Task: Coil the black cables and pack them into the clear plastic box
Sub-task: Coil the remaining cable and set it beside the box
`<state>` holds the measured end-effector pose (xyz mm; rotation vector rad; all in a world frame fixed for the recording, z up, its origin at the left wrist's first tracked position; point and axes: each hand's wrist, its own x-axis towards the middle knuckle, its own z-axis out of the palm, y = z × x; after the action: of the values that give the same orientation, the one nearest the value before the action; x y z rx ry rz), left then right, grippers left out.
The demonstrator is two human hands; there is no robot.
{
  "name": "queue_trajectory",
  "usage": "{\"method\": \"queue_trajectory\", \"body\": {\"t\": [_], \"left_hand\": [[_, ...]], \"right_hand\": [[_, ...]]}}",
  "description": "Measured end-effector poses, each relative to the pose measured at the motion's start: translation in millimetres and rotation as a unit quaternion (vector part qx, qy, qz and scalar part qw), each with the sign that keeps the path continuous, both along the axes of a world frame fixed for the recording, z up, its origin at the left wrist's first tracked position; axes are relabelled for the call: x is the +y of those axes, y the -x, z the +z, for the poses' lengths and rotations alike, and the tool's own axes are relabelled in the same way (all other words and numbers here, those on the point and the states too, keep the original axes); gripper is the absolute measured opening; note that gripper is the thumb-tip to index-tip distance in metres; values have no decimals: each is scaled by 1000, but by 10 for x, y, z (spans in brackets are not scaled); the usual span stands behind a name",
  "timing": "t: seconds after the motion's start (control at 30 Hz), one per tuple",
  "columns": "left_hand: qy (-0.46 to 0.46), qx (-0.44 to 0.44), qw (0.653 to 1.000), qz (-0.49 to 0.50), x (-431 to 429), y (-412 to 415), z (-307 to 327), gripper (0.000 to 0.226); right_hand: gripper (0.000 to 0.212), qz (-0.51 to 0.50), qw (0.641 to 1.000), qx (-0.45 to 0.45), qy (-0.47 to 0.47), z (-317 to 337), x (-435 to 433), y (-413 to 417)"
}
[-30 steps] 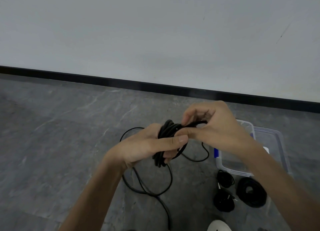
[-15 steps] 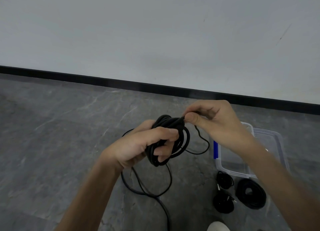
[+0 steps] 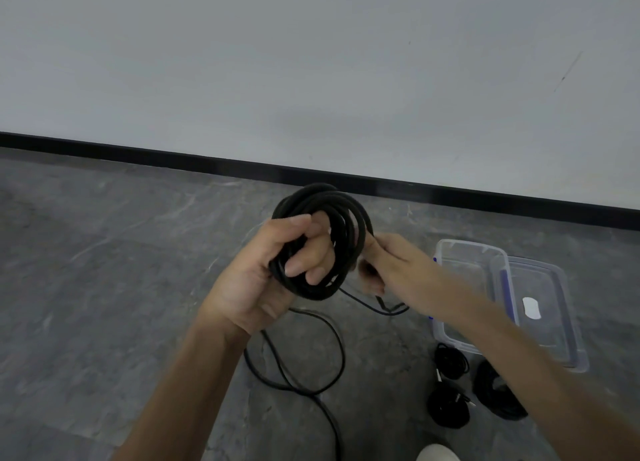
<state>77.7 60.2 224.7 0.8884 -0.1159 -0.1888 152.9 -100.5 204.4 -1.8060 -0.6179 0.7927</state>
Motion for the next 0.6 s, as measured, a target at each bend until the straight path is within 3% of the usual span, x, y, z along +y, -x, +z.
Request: {"method": "queue_trajectory", "body": {"t": [0.23,0.37,0.6], "left_hand": [[-28,35,994,102,-75,-24,41,21],[-128,30,980,148,-150,-27,46,23],[-261,25,931,253,-204,-72,16,40]], "right_hand": [[24,40,998,-13,41,18,153,165],[5,51,996,-26,62,-21,170,191],[19,95,993,-9,77,-9,200,281]]}}
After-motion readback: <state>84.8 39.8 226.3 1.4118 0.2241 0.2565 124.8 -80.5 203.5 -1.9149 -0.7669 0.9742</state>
